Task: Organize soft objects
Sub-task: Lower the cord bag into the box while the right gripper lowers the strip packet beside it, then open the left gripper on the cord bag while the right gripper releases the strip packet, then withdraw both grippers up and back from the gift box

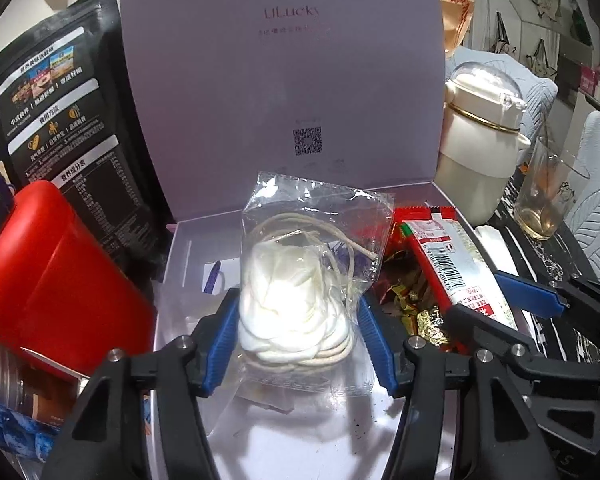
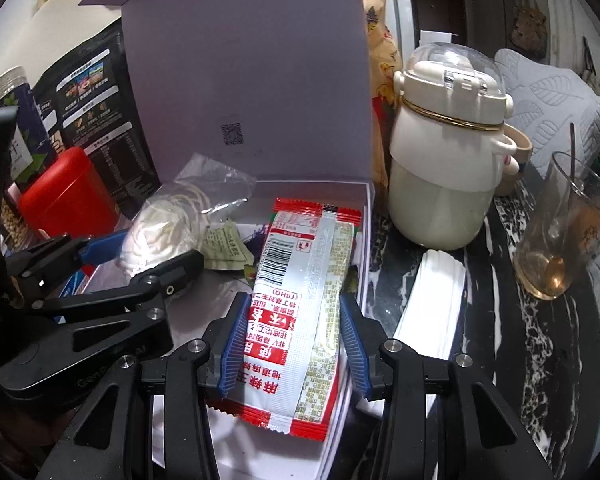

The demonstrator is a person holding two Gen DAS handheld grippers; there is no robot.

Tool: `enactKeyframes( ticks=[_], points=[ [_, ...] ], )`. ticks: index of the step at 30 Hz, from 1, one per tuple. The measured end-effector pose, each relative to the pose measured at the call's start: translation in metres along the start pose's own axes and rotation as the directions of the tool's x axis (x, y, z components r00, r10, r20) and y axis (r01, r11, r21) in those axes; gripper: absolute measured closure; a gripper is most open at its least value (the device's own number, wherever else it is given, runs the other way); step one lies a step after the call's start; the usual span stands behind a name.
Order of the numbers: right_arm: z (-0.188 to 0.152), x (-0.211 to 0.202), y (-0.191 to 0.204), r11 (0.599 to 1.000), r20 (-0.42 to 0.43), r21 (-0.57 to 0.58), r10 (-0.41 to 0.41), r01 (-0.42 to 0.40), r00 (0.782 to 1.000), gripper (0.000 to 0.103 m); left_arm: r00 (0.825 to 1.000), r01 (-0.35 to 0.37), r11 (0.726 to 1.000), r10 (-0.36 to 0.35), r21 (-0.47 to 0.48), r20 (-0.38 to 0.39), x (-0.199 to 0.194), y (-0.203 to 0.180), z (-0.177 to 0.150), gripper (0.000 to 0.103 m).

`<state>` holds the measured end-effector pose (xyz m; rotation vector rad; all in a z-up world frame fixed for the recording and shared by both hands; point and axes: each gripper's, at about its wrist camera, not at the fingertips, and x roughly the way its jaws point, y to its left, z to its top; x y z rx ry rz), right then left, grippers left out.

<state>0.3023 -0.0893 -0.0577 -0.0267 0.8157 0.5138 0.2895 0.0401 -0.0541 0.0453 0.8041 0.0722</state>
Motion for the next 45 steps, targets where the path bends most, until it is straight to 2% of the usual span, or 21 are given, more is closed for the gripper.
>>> enactKeyframes(
  ticks=[5,13,16,22,31,45],
  points=[
    [0.000,0.001,-0.001,1.000,-0.001,-0.010,0.011,-0.011,1.000,0.058,1.000,0.001,1.000,-0.002,-0.001,-0.024,0.006,0.000,0.003,0.040],
    [0.006,-0.001,-0.001,1.000,-0.025,-0.025,0.015,-0.015,1.000,0.056,0.999,-0.008,1.000,0.007,-0.003,-0.050,0.012,-0.007,0.014,0.039],
    [0.008,-0.009,0.000,0.999,-0.006,-0.036,-0.001,0.000,1.000,0.049,0.999,0.000,1.000,-0.002,-0.028,-0.045,0.005,-0.004,0.017,0.039],
    [0.011,-0.033,0.003,0.998,0.047,-0.052,-0.018,0.020,0.999,0.041,0.998,-0.009,0.999,0.007,-0.039,-0.056,-0.004,-0.007,0.024,0.021],
    [0.016,-0.074,0.004,0.997,0.117,-0.052,-0.050,0.056,0.992,0.040,0.999,-0.036,0.998,0.035,-0.045,-0.008,-0.038,-0.006,0.031,0.021],
    [0.025,-0.136,0.020,0.993,0.232,-0.061,-0.082,0.099,0.969,0.034,0.989,-0.048,0.998,0.054,-0.045,0.135,-0.116,0.002,0.038,0.021]
  ],
)
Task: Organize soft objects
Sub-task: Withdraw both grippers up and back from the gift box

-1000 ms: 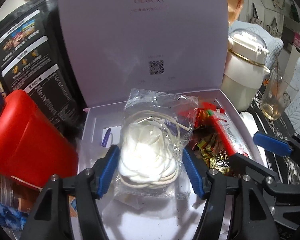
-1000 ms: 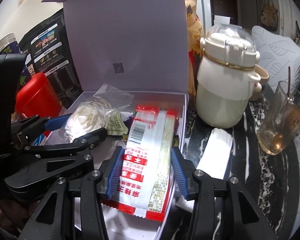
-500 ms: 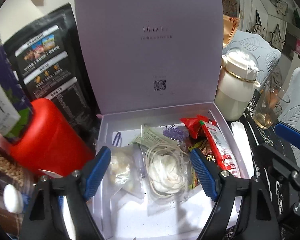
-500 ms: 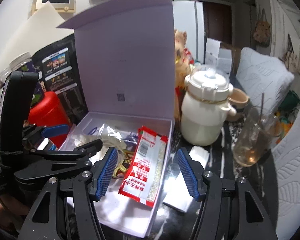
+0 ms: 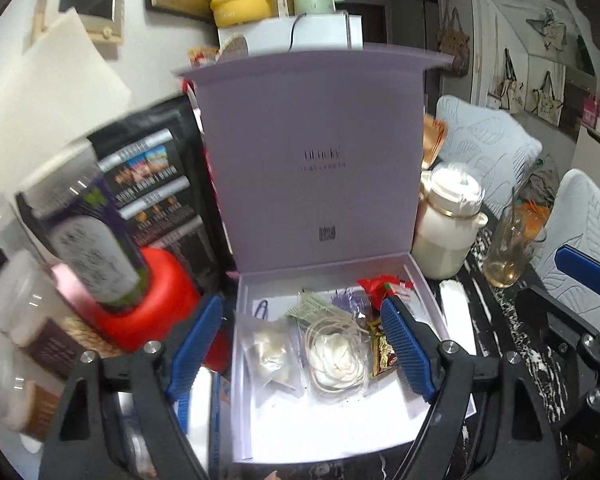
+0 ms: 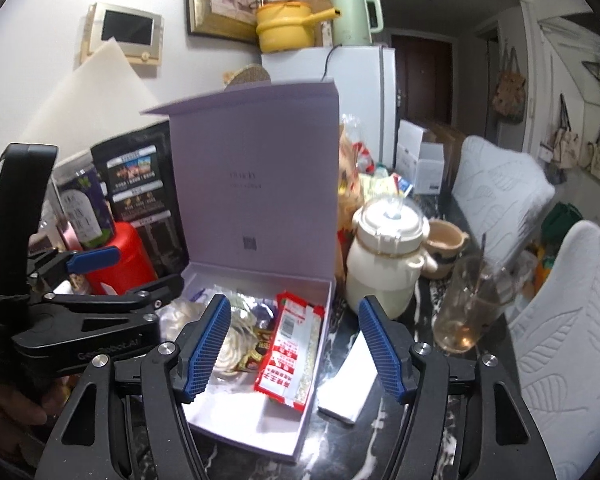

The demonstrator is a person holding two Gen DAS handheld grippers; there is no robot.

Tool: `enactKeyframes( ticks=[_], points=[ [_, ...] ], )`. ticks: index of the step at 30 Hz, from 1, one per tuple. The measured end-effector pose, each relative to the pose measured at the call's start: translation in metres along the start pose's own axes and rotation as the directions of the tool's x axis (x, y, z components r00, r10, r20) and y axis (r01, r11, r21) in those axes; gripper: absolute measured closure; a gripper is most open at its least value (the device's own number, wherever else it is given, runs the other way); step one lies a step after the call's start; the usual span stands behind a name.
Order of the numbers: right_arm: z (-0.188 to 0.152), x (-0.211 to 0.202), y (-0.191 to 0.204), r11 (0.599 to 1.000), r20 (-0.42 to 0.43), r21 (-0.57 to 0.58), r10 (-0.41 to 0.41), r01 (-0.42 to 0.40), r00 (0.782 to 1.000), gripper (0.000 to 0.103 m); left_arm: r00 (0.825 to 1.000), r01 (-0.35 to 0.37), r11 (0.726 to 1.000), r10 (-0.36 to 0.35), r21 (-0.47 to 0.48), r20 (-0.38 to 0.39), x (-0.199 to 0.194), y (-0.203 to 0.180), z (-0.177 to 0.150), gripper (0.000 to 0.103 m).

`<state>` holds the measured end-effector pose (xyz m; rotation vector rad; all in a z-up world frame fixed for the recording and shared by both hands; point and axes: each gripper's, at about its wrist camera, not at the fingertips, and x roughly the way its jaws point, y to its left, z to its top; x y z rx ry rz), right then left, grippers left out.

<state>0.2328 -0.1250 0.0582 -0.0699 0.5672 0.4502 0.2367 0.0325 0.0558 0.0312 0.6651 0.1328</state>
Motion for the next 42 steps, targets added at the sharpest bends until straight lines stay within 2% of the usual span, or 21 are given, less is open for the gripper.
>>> enactKeyframes(
  ticks=[7,10,19,23,27,34,42],
  points=[
    [0.009,-0.042,0.011,0.999,0.056,-0.016,-0.033,0.034,0.998,0.029,0.995,0.008,1.000,-0.007,-0.006,0.097,-0.057,0.012,0.007,0.020],
    [0.011,-0.062,0.015,0.999,0.087,-0.020,-0.045,0.047,0.995,0.025,0.989,0.020,1.000,-0.019,-0.004,0.144,-0.081,0.016,0.005,0.000],
    [0.007,-0.116,0.031,0.996,0.136,-0.031,-0.076,0.081,0.988,0.010,0.973,0.034,0.999,-0.039,0.025,0.229,-0.145,0.016,-0.009,0.000],
    [0.000,-0.137,0.038,0.996,0.153,-0.034,-0.082,0.088,0.985,0.005,0.971,0.037,0.999,-0.042,0.024,0.236,-0.164,0.015,-0.021,0.000],
    [-0.014,-0.155,0.044,0.995,0.150,-0.025,-0.088,0.093,0.985,0.005,0.973,0.044,0.999,-0.046,0.013,0.227,-0.178,0.017,-0.038,0.000],
    [-0.047,-0.178,0.059,0.988,0.133,-0.019,-0.150,0.154,0.980,0.005,0.977,0.022,1.000,-0.024,0.012,0.210,-0.194,0.022,-0.074,0.000],
    [-0.083,-0.196,0.066,0.991,0.096,0.023,-0.137,0.135,0.986,0.005,0.979,0.013,1.000,-0.011,-0.009,0.201,-0.211,0.025,-0.111,0.000]
  ],
)
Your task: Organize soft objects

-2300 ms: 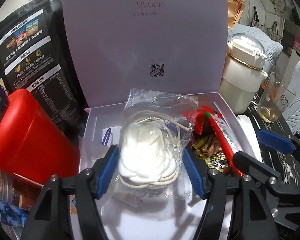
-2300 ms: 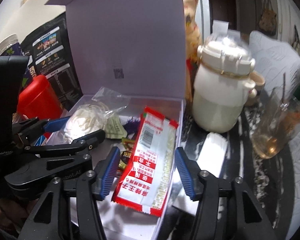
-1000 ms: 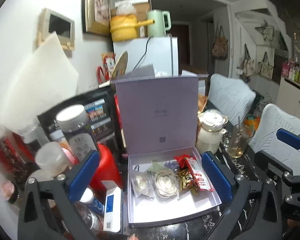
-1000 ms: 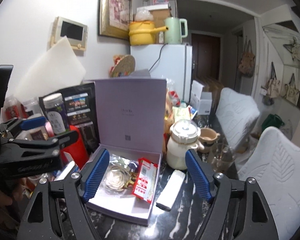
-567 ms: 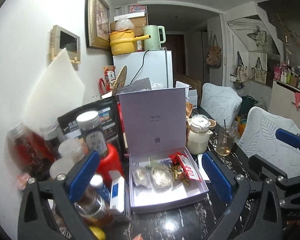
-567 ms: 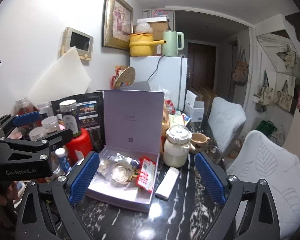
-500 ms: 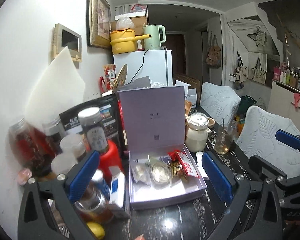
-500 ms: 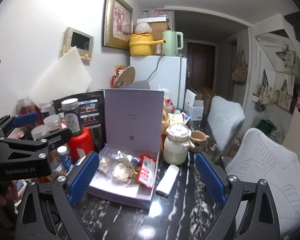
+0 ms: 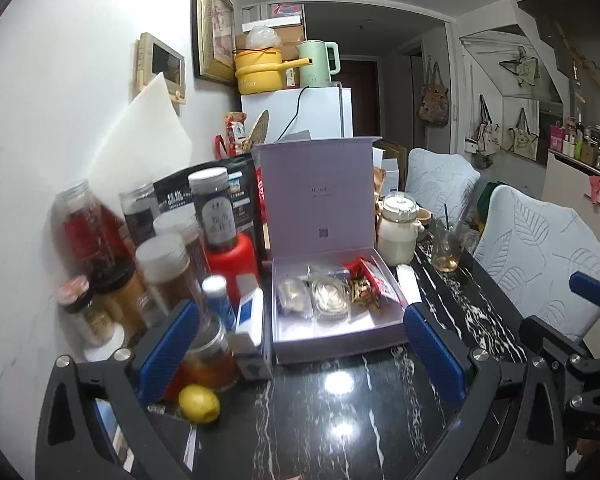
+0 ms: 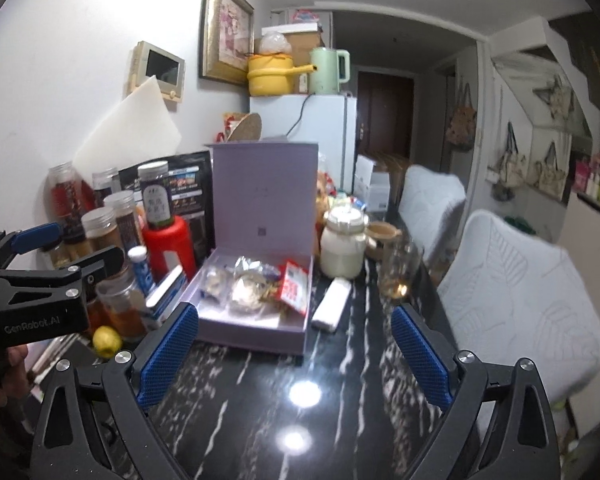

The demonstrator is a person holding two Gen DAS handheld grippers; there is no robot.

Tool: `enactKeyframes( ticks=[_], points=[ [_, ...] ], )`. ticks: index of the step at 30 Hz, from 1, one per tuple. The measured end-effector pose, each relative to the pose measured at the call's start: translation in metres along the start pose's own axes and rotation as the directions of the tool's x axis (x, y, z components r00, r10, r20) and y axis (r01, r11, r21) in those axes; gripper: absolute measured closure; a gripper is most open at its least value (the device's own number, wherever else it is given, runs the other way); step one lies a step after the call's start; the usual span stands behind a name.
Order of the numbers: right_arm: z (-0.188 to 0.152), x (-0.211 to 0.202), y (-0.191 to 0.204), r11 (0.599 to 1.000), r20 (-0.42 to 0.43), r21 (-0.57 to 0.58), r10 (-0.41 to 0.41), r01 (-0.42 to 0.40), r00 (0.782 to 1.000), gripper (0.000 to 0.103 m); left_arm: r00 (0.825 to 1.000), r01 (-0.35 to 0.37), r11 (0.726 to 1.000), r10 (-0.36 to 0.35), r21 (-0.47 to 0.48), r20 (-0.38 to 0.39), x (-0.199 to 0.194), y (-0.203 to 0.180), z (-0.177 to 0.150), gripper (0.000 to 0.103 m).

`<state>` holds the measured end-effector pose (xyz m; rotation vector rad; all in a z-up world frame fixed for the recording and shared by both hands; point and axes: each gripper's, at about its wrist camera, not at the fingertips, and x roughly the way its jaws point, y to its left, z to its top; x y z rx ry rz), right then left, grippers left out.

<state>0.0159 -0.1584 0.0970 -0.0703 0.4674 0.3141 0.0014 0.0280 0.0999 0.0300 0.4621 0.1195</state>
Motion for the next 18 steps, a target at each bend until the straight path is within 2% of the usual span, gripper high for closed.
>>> enactKeyframes(
  ticks=[8,18],
  points=[
    [-0.032,-0.009,-0.008,0.998,-0.055,0.064,0.007,-0.004,0.998,0.005,1.000,0.018,1.000,-0.018,-0.015,-0.019,-0.012,-0.001,-0.027,0.000],
    [-0.052,-0.008,0.000,0.999,-0.085,0.043,0.012,-0.008,0.996,0.005,0.997,0.027,0.999,-0.030,-0.038,-0.075,-0.008,0.000,-0.052,0.000]
  ],
)
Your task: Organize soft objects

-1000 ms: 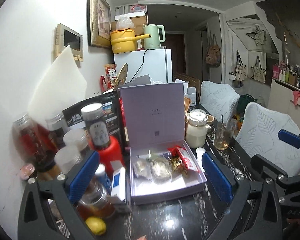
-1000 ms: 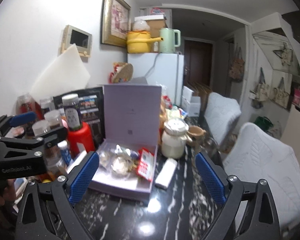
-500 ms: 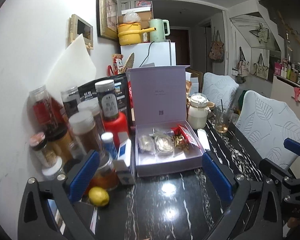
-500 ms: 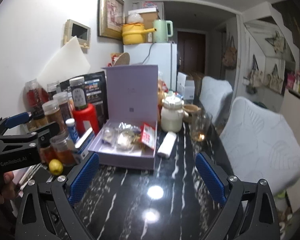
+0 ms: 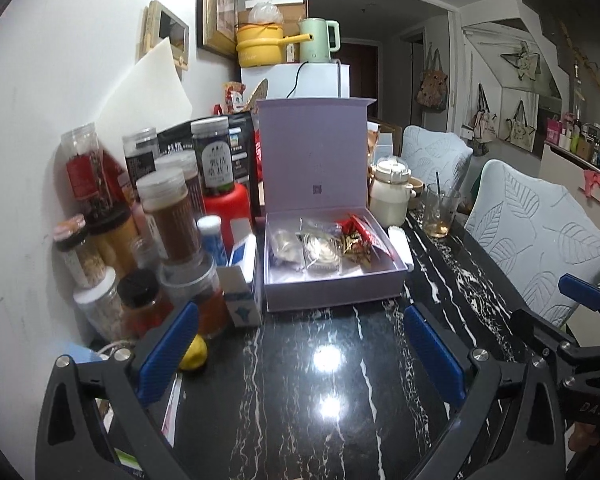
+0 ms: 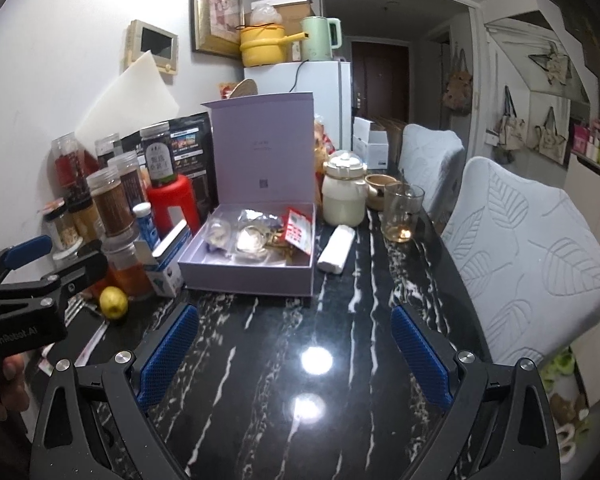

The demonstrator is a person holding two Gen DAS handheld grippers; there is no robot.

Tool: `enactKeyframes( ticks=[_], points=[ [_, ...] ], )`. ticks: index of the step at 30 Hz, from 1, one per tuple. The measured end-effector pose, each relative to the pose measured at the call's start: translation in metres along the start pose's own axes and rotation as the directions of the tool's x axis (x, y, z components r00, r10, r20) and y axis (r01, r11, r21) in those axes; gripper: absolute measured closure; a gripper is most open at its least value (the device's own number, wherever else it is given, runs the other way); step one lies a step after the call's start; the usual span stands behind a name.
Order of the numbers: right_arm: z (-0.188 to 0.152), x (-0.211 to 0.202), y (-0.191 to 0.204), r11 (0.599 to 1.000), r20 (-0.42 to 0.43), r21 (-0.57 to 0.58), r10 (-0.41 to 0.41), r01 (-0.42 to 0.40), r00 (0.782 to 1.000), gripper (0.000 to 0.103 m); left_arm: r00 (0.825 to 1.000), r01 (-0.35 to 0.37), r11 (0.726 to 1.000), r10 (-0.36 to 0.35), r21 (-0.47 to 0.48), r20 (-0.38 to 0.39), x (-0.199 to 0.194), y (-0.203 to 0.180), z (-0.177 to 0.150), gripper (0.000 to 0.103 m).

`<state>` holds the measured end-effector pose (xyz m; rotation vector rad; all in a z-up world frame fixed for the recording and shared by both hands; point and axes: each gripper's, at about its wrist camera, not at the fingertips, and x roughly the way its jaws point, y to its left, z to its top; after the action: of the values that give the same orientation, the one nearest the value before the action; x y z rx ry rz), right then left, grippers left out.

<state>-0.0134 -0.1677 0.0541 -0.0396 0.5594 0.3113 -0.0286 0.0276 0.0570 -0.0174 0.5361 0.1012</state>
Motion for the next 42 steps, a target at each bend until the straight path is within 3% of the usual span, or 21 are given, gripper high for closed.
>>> enactKeyframes(
  ticks=[42],
  points=[
    [0.001,0.008,0.020,0.999,-0.017,-0.035,0.025,-0.026,1.000,0.005,0.998,0.034,0.999,-0.036,-0.036,-0.042,0.017,0.012,-0.006,0.000]
  ],
)
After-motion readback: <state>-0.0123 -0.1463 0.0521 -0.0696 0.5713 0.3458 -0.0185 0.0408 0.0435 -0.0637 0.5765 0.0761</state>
